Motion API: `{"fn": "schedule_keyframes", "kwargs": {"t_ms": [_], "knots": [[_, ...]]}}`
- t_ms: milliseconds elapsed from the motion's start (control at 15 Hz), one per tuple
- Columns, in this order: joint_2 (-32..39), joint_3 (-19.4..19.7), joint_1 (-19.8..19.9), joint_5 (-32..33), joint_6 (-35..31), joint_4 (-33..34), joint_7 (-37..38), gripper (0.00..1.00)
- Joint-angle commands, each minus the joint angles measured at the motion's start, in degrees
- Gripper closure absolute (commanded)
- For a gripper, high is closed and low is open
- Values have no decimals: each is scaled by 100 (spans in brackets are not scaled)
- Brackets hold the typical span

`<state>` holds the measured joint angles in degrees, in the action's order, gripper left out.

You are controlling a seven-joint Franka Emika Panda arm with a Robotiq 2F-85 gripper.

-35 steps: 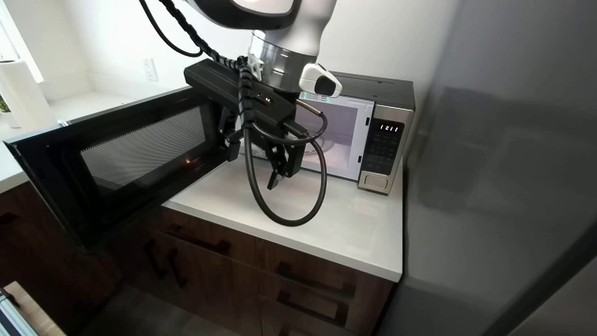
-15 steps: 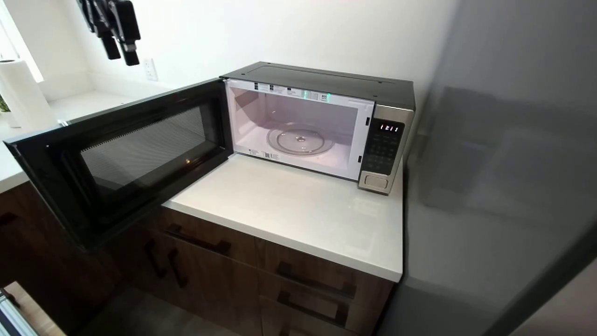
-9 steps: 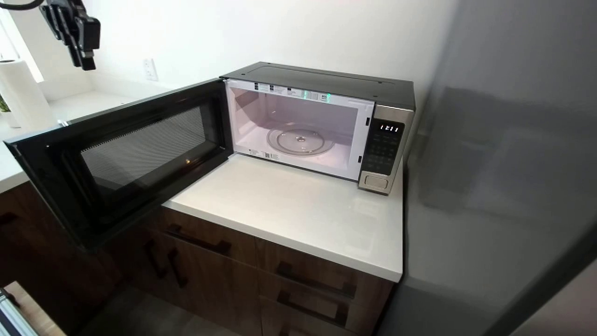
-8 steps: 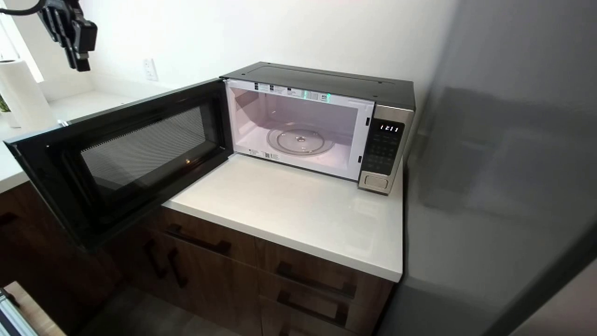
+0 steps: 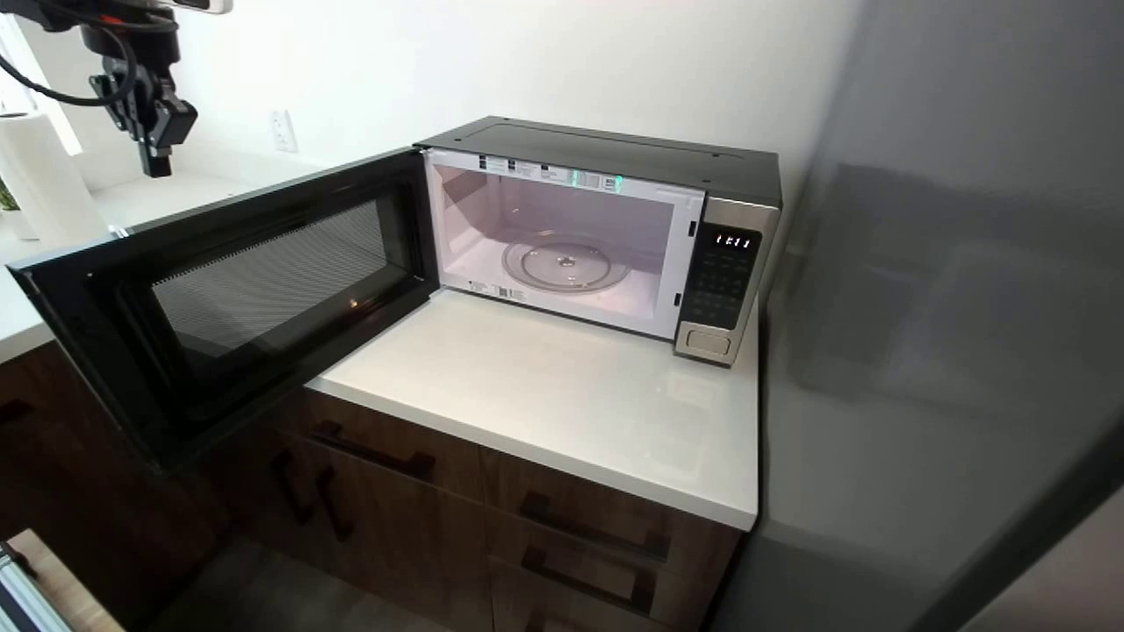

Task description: Close the microwave door

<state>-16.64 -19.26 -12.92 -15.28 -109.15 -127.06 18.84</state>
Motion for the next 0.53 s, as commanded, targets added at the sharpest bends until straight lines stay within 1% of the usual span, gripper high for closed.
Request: {"fn": "schedule_keyframes", "kwargs": {"t_ms": [0, 133, 267, 467], "knots": [[96, -84, -70, 355, -658, -242, 2, 100], [114, -84, -84, 495, -1134, -365, -35, 100], [131, -43, -71, 601, -1435, -474, -41, 100], [84, -23, 15, 1046, -1810, -639, 55, 100]]}}
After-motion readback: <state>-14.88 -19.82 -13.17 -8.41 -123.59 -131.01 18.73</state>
